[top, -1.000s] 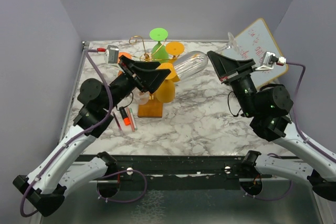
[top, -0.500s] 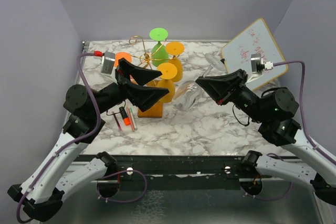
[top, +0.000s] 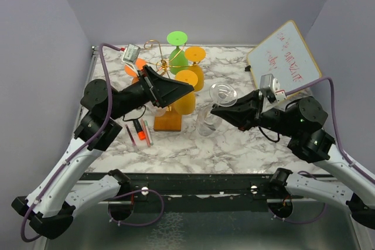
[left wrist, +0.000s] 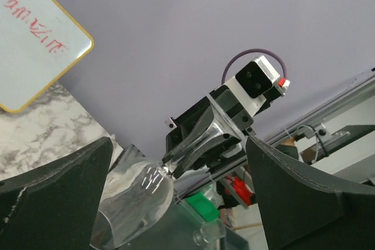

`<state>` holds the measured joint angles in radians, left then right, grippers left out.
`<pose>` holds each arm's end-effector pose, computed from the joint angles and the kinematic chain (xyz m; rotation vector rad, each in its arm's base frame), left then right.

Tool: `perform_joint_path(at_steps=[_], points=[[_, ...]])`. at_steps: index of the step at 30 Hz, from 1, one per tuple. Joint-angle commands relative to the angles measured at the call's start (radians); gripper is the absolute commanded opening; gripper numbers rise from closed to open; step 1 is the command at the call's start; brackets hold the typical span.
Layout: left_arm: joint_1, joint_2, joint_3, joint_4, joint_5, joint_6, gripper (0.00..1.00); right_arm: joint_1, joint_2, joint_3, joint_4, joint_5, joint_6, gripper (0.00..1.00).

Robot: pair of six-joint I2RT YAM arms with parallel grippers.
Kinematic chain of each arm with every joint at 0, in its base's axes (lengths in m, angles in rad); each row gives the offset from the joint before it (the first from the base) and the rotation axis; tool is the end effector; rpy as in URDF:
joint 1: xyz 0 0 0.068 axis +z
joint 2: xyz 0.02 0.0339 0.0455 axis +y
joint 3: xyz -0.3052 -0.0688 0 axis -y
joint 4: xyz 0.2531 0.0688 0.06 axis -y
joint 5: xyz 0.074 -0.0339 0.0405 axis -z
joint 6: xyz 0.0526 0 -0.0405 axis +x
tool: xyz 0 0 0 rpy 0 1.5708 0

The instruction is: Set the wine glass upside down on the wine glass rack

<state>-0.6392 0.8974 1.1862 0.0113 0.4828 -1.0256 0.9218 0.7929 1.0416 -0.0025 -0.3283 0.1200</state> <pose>0.1222 -0.1212 0.5173 0.1959 1.5093 -1.6872 0.0810 0.1349 0.4815 -0.8156 1.1665 1.0886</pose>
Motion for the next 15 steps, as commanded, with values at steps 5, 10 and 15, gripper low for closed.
perform_joint_path(at_steps=[5,10,15], points=[[-0.005,0.008,0.005,-0.01,0.073,-0.137,0.94,0.003,0.046,0.023,-0.057,-0.116,-0.111,0.01],[-0.005,0.02,0.01,-0.01,0.117,-0.17,0.92,0.003,0.067,0.019,-0.08,-0.121,-0.156,0.01],[-0.005,0.025,-0.04,-0.01,0.122,-0.216,0.77,0.003,0.075,0.017,-0.07,-0.129,-0.163,0.01]])
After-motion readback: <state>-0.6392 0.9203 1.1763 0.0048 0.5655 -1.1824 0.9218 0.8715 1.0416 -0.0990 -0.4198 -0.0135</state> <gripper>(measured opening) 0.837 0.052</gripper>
